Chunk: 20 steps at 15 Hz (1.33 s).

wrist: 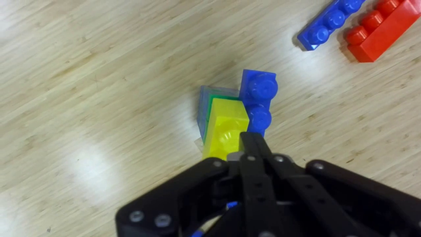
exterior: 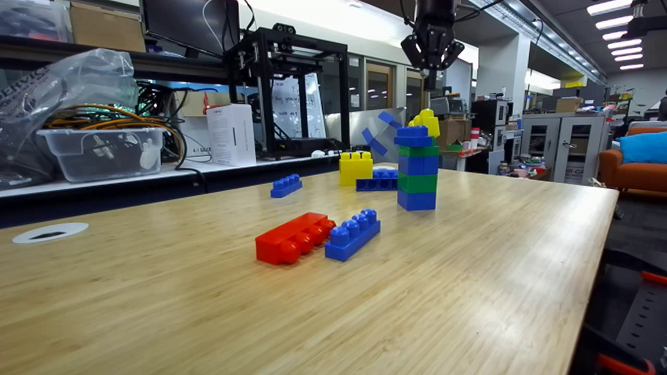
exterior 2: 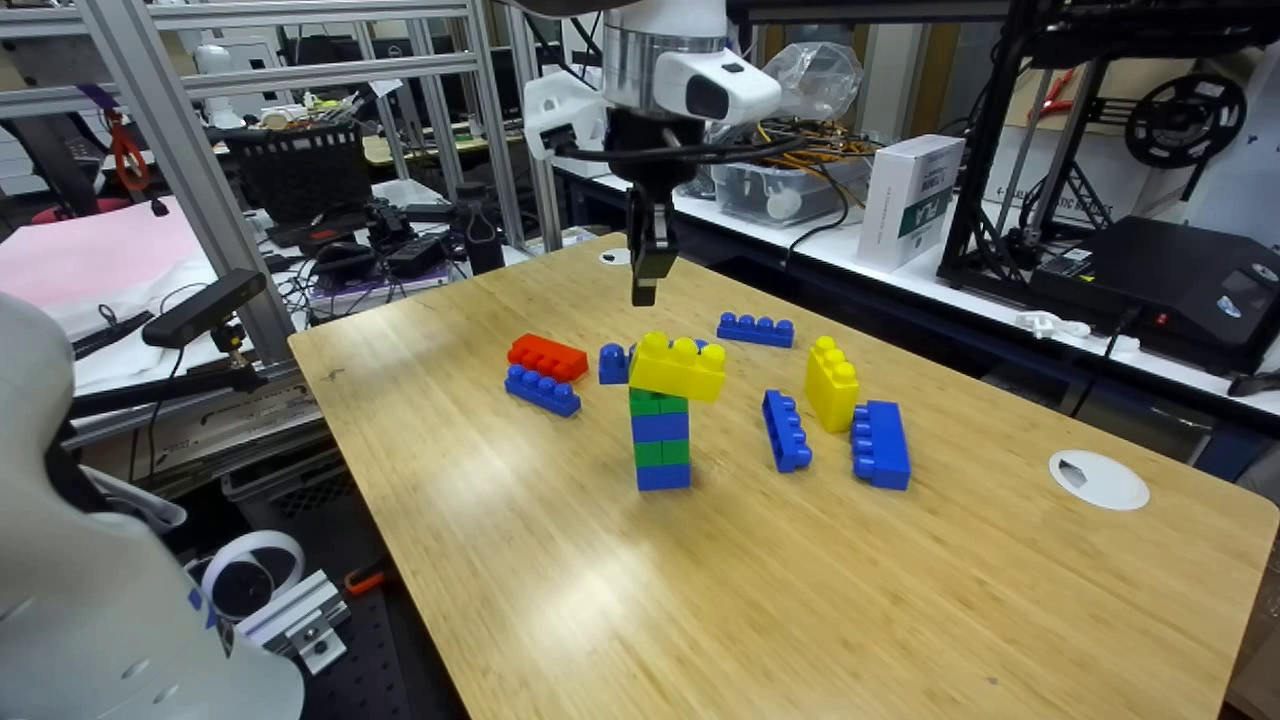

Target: Pick the yellow block and put it on the green block

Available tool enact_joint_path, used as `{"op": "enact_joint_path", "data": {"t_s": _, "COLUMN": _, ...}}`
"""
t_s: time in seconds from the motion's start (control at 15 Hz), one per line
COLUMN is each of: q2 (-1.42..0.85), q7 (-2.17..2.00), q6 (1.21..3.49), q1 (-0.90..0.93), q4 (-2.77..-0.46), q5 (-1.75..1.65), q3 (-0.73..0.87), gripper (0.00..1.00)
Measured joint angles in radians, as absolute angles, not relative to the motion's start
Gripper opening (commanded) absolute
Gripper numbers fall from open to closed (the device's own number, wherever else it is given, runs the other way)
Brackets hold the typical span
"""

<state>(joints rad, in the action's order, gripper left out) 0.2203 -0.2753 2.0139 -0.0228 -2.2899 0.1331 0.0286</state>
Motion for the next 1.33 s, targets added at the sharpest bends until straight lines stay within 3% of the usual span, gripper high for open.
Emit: {"op": "enact_joint_path", "data": {"t_s": 1.33, "q2": 0.132, "q7": -0.245, "q6": 2.056, "q1": -0.024, "q4": -2.271, "q5": 0.103, "q3": 0.03, "gripper": 0.0}}
